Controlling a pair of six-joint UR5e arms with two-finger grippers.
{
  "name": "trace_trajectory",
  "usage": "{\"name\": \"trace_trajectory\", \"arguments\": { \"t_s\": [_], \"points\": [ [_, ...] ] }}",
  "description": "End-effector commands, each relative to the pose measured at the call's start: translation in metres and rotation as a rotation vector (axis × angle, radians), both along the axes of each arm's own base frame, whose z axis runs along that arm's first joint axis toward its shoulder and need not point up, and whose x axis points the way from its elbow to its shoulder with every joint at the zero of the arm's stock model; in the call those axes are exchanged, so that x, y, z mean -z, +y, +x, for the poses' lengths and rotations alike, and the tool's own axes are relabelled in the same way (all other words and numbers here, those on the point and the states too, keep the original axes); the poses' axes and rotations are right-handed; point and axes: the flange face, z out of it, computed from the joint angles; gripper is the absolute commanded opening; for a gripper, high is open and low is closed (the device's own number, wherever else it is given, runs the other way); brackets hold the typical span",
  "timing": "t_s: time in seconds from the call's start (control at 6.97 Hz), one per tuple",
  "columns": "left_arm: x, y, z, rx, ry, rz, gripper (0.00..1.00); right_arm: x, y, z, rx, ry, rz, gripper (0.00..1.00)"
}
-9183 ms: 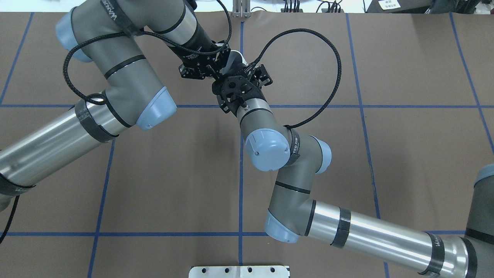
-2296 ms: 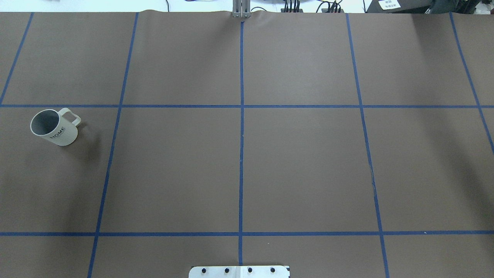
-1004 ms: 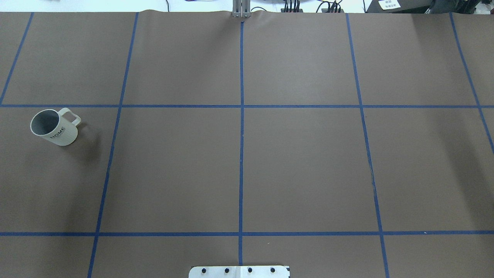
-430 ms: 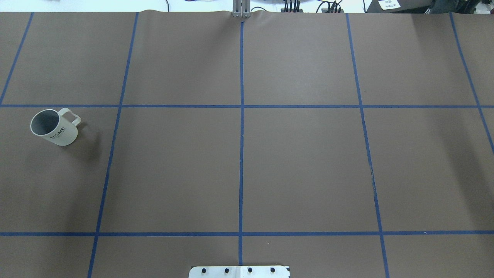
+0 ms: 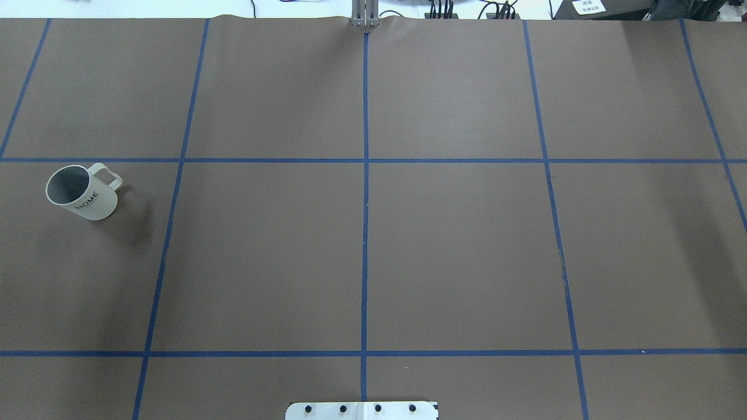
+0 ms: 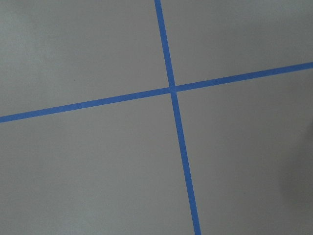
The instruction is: Left arm hands cup to right arm to dump lemon
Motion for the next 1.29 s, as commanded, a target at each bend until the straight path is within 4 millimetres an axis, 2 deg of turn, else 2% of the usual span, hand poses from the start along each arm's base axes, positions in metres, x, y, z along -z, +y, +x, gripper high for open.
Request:
{"name": "trace_trajectory", "arguments": {
  "t_s": [0.0, 1.15],
  "points": [
    [-0.001, 0.001, 0.0, 0.003, -0.003, -0.004, 1.0, -0.002, 0.0, 0.0, 0.0, -0.001, -0.004, 1.0],
    [-0.011, 0.012, 0.0, 0.003, -0.003, -0.027, 1.0, -0.003, 0.0, 0.0, 0.0, -0.001, -0.005, 1.0]
  ]
}}
